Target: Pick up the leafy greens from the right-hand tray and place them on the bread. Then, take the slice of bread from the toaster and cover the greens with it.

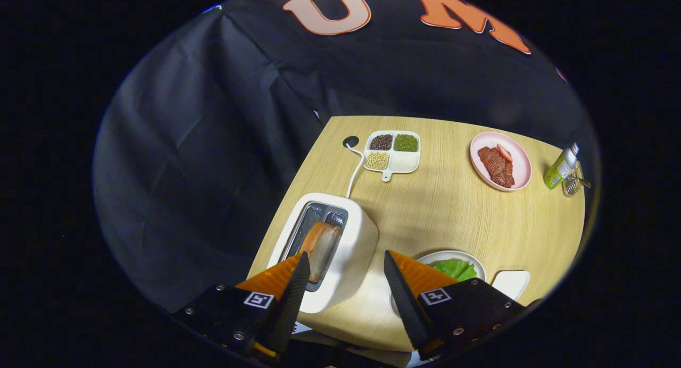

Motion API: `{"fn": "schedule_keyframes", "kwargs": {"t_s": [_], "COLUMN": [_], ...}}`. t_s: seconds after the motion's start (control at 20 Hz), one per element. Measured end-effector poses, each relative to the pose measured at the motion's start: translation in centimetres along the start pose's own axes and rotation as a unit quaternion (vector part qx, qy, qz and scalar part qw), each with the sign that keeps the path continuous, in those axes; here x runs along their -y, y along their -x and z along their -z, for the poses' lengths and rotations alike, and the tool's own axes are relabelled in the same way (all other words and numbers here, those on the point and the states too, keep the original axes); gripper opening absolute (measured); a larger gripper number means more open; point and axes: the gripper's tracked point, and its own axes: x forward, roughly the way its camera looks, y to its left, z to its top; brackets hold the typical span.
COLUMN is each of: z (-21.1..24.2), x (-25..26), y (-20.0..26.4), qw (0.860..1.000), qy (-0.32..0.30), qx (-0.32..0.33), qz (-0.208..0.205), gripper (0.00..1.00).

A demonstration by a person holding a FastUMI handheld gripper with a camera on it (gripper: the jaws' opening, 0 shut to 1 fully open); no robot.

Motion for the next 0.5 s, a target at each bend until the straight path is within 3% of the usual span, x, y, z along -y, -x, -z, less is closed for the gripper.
{"fn": "schedule_keyframes", "kwargs": {"t_s": [0.35, 0.5], "z": [-1.2, -0.4], "x": [-3.2, -3.6], "y": [-1.8, -2.8], "qw": [0.998, 0.995], "qy": [0.010, 0.009], "qx": [-0.059, -0.095], "qz": [0.026, 0.041], "gripper": [0.84, 0.78]}}
